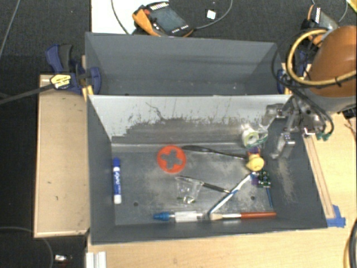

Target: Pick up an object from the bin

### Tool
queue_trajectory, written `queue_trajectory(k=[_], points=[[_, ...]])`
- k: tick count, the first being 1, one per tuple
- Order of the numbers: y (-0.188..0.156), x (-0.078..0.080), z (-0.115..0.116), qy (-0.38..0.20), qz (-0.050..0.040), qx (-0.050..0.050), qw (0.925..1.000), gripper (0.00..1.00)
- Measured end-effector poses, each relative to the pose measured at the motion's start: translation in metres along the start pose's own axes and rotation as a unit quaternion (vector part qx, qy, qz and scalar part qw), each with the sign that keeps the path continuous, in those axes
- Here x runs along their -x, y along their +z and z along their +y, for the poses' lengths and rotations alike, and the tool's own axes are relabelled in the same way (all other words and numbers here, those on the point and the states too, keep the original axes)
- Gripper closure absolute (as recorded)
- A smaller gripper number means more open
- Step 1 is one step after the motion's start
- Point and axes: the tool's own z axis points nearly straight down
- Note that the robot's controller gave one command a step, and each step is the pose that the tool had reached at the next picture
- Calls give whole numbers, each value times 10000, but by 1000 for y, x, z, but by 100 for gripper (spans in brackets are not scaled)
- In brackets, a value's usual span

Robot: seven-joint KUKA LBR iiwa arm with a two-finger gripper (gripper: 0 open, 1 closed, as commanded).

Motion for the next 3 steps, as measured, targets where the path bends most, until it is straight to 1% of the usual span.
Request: queue_trajectory(k=[1, 2, 3], points=[[0, 0, 0, -1, -1, 0, 10000, 0], [-25, -4, -7, -74, 39, 18, 10000, 0], [-47, -1, 0, -272, -35, -18, 9996, 0]])
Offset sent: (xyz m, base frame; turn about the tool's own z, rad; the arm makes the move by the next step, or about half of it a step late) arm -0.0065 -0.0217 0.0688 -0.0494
